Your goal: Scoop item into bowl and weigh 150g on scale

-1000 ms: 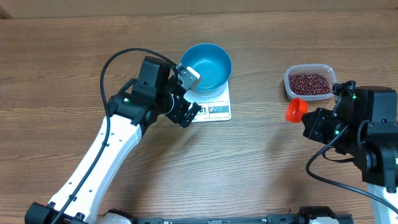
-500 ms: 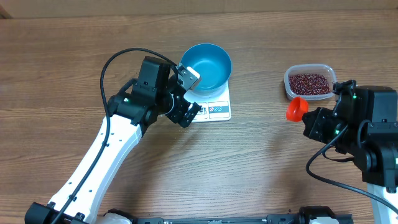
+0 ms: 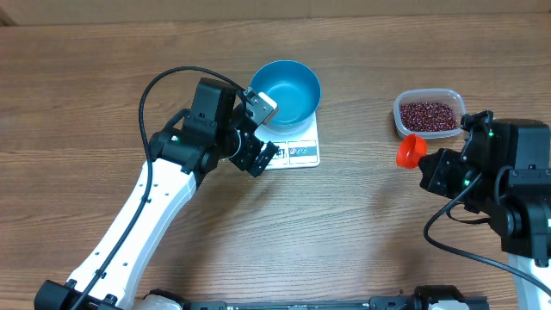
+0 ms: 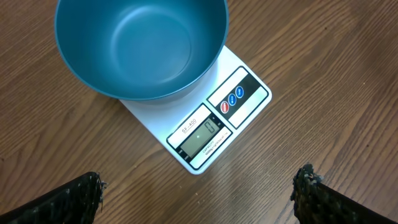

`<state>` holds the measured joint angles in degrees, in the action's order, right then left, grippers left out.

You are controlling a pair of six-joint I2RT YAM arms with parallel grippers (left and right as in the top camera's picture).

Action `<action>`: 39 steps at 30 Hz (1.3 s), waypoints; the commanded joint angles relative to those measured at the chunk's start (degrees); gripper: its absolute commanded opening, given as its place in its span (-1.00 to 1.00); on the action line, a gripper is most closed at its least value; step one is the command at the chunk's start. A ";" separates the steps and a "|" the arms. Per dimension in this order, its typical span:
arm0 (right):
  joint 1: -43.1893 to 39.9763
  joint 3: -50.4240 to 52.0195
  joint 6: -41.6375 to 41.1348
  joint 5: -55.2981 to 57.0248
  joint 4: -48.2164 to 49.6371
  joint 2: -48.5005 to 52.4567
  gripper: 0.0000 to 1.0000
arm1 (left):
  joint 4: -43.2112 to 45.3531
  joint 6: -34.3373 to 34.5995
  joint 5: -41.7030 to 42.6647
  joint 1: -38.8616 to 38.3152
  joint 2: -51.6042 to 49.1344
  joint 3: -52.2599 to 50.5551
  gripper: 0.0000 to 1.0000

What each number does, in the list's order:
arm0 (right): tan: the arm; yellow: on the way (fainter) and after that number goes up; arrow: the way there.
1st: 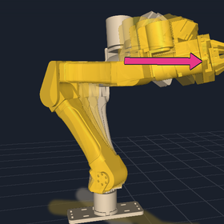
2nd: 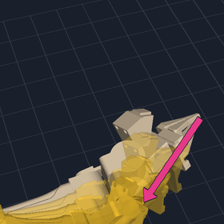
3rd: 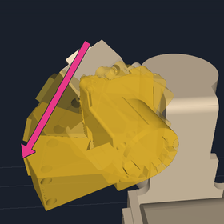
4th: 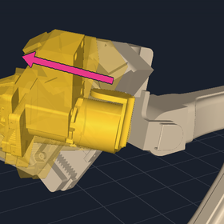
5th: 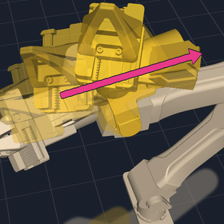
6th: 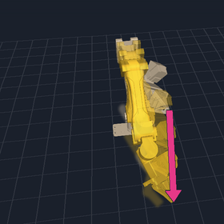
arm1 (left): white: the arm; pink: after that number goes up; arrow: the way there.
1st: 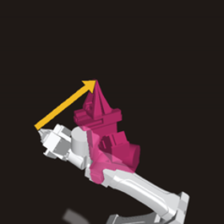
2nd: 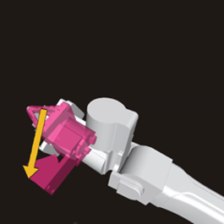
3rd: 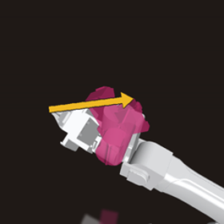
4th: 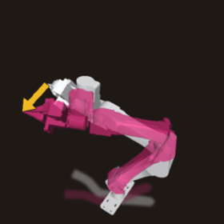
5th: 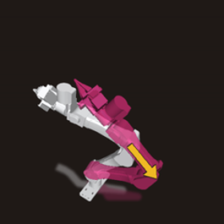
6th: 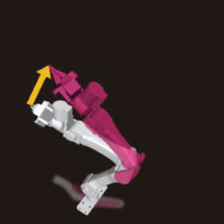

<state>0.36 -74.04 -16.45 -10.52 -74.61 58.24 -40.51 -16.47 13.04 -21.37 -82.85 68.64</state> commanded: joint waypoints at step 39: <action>-0.22 -1.79 1.53 -0.04 0.81 -0.26 -0.93 | 0.24 -0.22 -0.33 0.13 0.13 1.22 0.99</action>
<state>0.36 -74.04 -15.35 -10.50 -74.39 58.24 -40.53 -16.47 13.04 -21.37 -82.85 68.64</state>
